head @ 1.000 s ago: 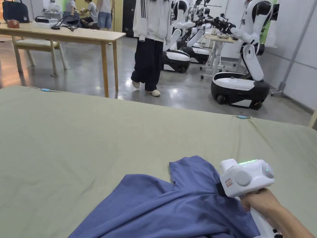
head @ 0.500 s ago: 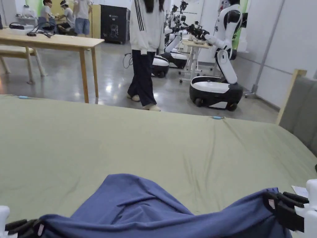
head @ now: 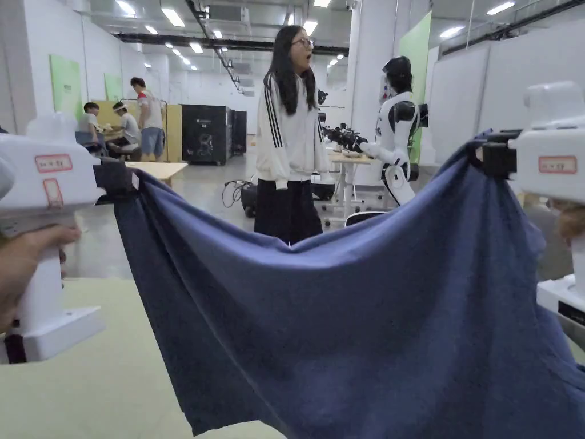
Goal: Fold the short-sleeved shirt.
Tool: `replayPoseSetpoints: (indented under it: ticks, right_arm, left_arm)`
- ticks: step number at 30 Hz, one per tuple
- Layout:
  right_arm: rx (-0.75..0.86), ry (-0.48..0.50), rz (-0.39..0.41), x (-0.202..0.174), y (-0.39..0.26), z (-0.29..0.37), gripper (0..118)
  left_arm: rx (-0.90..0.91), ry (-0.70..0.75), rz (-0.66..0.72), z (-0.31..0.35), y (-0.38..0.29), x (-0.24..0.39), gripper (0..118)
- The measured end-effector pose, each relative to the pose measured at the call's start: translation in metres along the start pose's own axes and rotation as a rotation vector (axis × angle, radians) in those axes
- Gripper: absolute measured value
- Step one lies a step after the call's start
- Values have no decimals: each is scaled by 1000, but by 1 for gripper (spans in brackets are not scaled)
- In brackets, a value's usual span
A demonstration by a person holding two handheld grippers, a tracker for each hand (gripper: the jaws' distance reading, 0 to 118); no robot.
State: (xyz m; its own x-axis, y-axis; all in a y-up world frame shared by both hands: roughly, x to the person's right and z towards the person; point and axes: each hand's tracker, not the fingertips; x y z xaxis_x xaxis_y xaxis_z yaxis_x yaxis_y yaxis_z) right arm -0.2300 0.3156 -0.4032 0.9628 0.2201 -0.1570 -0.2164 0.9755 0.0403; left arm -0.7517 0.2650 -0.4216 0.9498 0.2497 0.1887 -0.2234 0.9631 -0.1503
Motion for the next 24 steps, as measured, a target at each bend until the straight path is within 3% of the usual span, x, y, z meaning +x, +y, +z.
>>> replayPoseSetpoints:
  ticks: [3,5,8,11,14,24]
  right_arm:
    - [58,-40,27,16,55,-41,5]
    - [-11,-85,-34,21,82,-66,5]
    - [-49,-120,-62,23,93,-95,5]
    - [-60,-115,-115,22,88,-117,5]
    - [-82,-113,-129,18,75,-137,5]
    - [-92,-105,-180,12,33,-158,5]
  left_arm:
    - [43,119,-69,-26,60,7,3]
    - [21,196,-121,-45,86,7,3]
    - [18,272,-123,-62,109,3,3]
    - [33,248,-84,-71,120,-1,3]
    - [41,263,-125,-81,119,-5,2]
    - [44,256,-69,-95,84,-28,3]
